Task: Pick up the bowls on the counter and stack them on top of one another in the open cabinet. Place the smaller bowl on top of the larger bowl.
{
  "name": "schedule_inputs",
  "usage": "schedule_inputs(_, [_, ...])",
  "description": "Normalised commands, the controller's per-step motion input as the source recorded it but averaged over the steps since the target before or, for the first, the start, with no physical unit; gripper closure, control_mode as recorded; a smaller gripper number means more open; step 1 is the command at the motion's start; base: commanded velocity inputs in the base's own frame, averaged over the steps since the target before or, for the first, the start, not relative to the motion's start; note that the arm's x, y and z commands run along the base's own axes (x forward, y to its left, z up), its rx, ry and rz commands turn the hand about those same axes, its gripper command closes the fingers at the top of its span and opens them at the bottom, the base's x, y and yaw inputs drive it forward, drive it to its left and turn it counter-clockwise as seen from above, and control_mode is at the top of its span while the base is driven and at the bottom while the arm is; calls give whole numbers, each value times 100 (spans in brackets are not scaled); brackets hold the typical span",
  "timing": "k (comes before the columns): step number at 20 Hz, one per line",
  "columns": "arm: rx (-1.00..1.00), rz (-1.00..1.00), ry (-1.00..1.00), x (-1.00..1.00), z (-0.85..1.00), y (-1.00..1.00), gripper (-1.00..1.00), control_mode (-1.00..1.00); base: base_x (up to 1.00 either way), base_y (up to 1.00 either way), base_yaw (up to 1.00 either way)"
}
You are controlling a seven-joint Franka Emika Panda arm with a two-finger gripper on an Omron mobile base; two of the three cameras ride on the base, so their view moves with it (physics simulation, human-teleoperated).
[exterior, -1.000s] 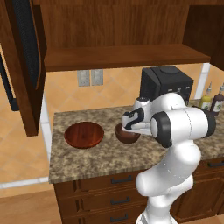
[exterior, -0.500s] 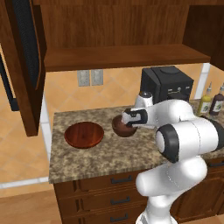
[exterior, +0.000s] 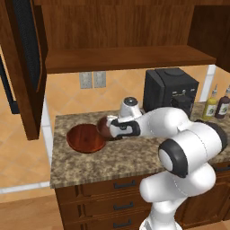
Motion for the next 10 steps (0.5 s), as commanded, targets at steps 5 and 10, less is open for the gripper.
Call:
schedule_inputs(5, [0, 0, 0, 22, 27, 100, 100, -100, 0, 0, 0])
schedule_inputs(10, [-3, 2, 0, 17, 3, 83, 100, -100, 0, 0, 0])
